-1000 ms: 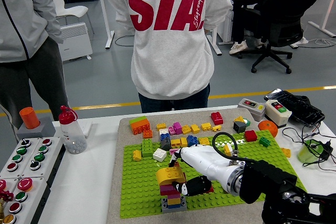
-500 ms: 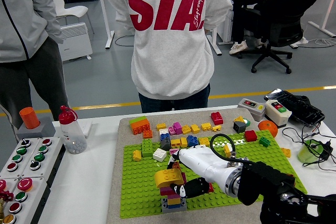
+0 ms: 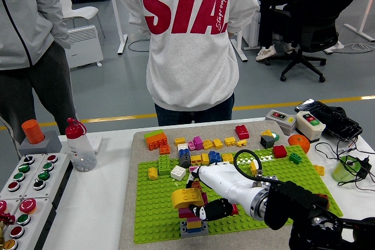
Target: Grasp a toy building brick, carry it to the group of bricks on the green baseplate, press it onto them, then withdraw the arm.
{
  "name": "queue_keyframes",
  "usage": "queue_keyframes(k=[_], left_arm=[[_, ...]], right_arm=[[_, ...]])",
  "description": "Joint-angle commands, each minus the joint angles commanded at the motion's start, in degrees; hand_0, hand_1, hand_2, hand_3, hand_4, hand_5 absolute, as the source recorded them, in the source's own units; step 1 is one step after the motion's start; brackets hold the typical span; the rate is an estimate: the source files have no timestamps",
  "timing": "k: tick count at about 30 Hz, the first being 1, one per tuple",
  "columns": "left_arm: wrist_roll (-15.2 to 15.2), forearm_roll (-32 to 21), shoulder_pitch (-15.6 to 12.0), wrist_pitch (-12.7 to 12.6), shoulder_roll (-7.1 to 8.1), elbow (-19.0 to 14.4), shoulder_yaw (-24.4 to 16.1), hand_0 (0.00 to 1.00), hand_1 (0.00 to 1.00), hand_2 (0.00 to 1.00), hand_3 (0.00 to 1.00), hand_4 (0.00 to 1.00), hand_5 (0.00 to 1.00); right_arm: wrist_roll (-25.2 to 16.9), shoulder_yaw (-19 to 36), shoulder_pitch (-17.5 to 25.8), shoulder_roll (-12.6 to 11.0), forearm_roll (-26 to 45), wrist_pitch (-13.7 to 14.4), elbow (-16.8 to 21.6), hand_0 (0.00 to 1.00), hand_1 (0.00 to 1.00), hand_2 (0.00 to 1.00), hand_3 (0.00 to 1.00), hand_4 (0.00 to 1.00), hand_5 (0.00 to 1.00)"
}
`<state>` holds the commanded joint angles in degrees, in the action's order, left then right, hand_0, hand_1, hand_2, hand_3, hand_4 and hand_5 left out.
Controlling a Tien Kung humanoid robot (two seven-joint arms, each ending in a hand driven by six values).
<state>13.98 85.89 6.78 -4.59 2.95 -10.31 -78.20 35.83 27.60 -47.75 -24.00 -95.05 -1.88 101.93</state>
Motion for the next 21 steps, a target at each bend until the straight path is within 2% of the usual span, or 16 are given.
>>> queue_keyframes(k=[21], left_arm=[[-0.07, -0.17, 0.17, -0.07, 0.05, 0.00, 0.05, 0.652, 0.688, 0.673, 0.572, 0.281, 0.998]], right_arm=[[0.64, 0.23, -0.01, -0.54, 0.14, -0.80, 0.00, 0.912, 0.781, 0.843, 0.629, 0.526, 0.283]])
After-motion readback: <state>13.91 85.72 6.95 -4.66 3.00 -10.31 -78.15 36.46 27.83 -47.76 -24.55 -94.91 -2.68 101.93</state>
